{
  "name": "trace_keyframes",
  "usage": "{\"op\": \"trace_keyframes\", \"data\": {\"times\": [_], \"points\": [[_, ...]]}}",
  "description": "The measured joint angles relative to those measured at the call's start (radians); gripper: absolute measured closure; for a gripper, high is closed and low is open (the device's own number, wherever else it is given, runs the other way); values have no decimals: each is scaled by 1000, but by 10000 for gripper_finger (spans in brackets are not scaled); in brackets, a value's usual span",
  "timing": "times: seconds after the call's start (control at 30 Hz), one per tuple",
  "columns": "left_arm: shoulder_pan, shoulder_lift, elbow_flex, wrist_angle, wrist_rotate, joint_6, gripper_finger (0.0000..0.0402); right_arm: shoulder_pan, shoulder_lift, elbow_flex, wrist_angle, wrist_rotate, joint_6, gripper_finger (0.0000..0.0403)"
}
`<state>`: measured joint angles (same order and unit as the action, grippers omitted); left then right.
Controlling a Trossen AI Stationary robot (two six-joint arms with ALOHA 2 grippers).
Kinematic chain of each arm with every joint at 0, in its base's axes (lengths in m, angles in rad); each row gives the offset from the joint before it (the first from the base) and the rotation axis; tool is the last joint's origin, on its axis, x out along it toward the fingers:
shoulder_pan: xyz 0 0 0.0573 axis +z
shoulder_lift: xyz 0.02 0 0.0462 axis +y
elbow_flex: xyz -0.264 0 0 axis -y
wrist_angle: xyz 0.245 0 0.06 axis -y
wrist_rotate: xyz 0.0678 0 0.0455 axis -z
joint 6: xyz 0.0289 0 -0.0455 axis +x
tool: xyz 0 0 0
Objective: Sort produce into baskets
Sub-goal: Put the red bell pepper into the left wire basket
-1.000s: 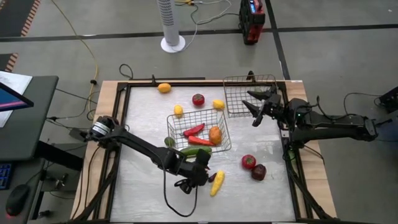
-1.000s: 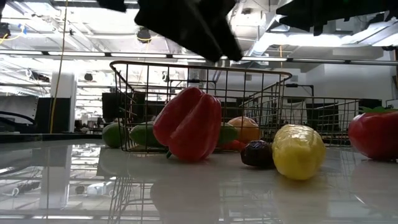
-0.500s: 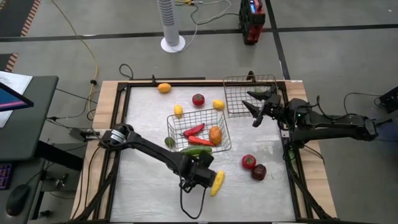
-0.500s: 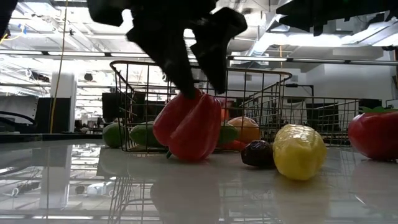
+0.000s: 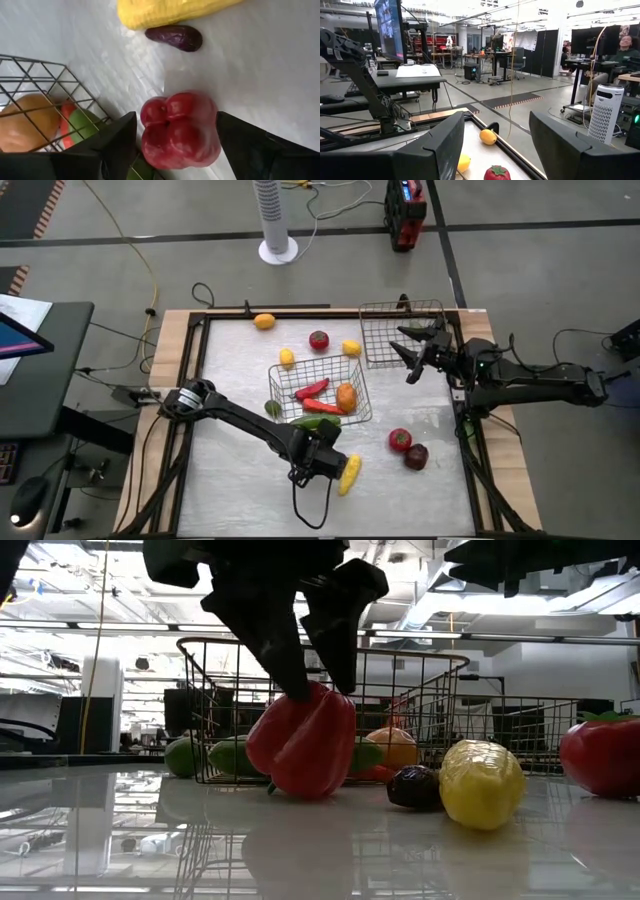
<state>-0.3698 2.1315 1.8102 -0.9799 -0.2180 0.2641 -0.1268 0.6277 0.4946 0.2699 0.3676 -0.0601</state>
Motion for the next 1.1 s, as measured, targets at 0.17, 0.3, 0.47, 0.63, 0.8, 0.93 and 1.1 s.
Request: {"op": "trace_keyframes", "data": {"times": [0.17, 0.3, 0.47, 0.63, 0.8, 0.93, 1.1], "points": [[0, 38, -2, -18, -16, 24, 121, 0, 0, 0, 0, 0, 0, 149], [-3, 62, -2, -48, -67, 55, 119, 0, 0, 0, -1, 0, 0, 149], [-3, 64, 0, -36, -68, 64, 123, 0, 0, 0, -4, 0, 0, 149], [-11, 65, 10, -29, -57, 57, 146, 1, 0, 0, -4, 0, 0, 149], [-23, 66, 24, -29, -55, 65, 183, 1, 0, 0, -4, 0, 0, 149], [-22, 68, 66, -50, -55, 72, 193, 1, 0, 0, -4, 0, 0, 149], [-16, 69, 162, -121, -59, 76, 195, 1, 0, 0, -3, 0, 0, 149]]}}
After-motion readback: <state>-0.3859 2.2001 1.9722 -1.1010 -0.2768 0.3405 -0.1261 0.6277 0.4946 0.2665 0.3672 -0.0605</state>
